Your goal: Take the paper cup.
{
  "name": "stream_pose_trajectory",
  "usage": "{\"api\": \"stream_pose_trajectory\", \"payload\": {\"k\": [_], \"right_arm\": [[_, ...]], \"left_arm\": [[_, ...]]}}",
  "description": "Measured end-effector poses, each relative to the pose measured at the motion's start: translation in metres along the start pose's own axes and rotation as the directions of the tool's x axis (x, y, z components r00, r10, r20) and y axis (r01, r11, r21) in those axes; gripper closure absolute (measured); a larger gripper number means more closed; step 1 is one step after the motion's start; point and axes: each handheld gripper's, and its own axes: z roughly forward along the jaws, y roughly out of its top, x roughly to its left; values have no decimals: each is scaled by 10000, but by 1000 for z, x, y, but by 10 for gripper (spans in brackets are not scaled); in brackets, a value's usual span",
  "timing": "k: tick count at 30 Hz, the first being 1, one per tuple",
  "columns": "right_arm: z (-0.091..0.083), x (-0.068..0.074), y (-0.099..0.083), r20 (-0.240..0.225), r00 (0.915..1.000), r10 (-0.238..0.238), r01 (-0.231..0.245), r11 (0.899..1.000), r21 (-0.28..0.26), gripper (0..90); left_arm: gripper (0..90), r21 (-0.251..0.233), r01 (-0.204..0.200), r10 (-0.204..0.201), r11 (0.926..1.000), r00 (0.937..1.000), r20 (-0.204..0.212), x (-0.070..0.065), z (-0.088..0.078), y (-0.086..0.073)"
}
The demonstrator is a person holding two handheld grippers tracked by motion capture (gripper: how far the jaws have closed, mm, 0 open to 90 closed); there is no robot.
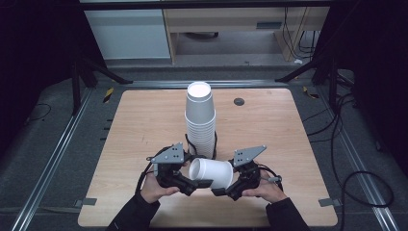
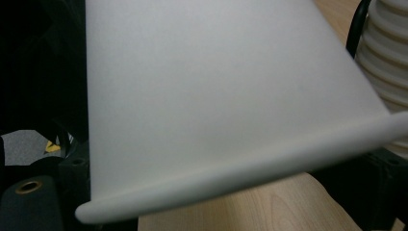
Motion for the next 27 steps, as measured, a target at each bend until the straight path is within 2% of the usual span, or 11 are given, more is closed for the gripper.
{"api": "stream_pose_trajectory", "payload": {"k": [7,11,18,24,27], "right_arm": [[-6,-2,1,243,9996,-118,116,9999,77,106],[-13,-3,4,581,9978,-332,318,9992,244,105],[-26,-8,9,1088,9925,-564,514,9975,483,104],[-31,-12,18,1289,9865,-1011,854,9888,1222,104],[-31,-14,25,1279,9838,-1253,1017,9790,1767,104]], "left_arm": [[145,13,108,-108,9999,9997,-217,1,-12,-1],[146,43,269,-267,9996,9990,-358,4,-22,-3],[143,457,525,-491,9976,9962,-726,8,-35,-11],[141,855,792,-729,9932,9946,-743,14,-36,-23],[141,1075,865,-789,9904,9942,-738,16,-34,-27]]}}
